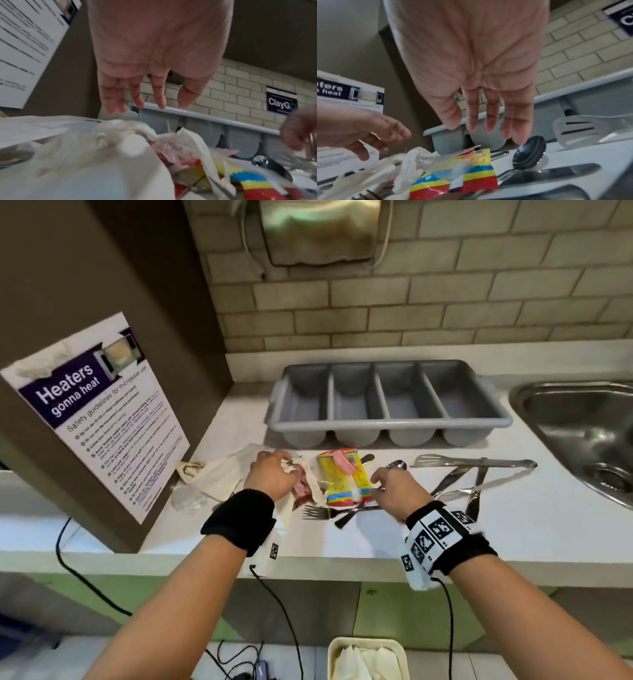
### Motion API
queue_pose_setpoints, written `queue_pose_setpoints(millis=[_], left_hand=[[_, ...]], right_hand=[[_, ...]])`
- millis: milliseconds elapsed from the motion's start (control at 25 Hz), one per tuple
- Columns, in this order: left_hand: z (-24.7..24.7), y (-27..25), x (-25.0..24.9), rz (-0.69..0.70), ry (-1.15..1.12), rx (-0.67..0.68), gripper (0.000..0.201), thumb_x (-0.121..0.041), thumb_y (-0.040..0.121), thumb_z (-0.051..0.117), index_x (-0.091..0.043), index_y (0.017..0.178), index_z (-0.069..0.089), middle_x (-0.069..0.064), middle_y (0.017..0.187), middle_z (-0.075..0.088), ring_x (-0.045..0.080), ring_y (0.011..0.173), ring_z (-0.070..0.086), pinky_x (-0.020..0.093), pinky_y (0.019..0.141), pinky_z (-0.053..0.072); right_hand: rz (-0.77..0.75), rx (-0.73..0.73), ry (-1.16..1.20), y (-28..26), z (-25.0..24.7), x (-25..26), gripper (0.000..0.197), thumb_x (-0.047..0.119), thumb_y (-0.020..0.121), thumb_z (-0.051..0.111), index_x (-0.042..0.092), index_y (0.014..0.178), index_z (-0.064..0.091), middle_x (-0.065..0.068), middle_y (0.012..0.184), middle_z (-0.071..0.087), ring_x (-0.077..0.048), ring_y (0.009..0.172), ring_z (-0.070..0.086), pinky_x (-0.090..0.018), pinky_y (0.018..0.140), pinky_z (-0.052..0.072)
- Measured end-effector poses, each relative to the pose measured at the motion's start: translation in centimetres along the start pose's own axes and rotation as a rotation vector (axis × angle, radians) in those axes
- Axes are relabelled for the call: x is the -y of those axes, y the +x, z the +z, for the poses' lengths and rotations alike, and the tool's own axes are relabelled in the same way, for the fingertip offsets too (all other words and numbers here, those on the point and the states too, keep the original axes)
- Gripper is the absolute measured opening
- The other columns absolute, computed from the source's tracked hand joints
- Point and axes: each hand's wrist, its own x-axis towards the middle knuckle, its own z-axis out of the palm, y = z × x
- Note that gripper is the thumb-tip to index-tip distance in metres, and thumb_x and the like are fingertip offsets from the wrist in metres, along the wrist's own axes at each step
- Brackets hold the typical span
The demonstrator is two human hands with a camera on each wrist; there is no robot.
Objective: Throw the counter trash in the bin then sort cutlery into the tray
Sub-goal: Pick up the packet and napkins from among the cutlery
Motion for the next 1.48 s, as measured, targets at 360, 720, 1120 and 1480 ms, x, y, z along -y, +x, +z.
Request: queue_pose_setpoints(millis=[360, 720, 1120, 1480], left_hand=[[2.4, 3.0, -0.5, 0.068, 0.264, 0.154, 0.063, -0.059, 0.065, 0.059, -0.037, 0.123, 0.047, 0.006, 0.128, 0.043, 0.037, 0.118, 0.045, 0.044, 0.1, 0.042], [1.7, 5.6, 0.9, 0.233, 0.051, 0.118, 0.026, -0.023, 0.087, 0.053, -0.015, 0.107, 0.067, 0.014, 0.118, 0.065, 0.034, 0.111, 0.06, 0.038, 0.094, 0.048], [-0.5, 6.7, 1.0, 0.35, -0.184, 0.166, 0.037, -0.014, 0.091, 0.05, -0.016, 0.128, 0.052, 0.019, 0.127, 0.056, 0.029, 0.109, 0.057, 0.024, 0.091, 0.042], [2.5, 6.4, 0.0, 0.46, 0.124, 0.276, 0.036, -0.003, 0.079, 0.065, -0.013, 0.114, 0.064, 0.01, 0.128, 0.048, 0.028, 0.11, 0.057, 0.025, 0.087, 0.048]], right_hand=[[0.262, -0.011, -0.27, 6.7, 2.9, 4.6, 0.075, 0.055, 0.077, 0.06, 0.006, 0.13, 0.039, -0.017, 0.132, 0.05, -0.037, 0.125, 0.047, -0.041, 0.103, 0.038], [0.449, -0.041, -0.074, 9.5, 4.9, 5.1, 0.093, 0.044, 0.051, 0.081, 0.02, 0.129, 0.038, -0.001, 0.087, 0.048, -0.029, 0.106, 0.062, -0.033, 0.088, 0.051], [0.483, -0.086, 0.046, 8.7, 3.3, 5.1, 0.037, 0.01, 0.079, 0.062, -0.001, 0.113, 0.057, -0.017, 0.116, 0.066, -0.029, 0.102, 0.064, -0.024, 0.071, 0.044], [0.474, -0.183, 0.18, 8.7, 3.6, 5.6, 0.031, 0.019, 0.084, 0.06, -0.001, 0.107, 0.065, -0.02, 0.113, 0.067, -0.034, 0.106, 0.062, -0.029, 0.075, 0.043]])
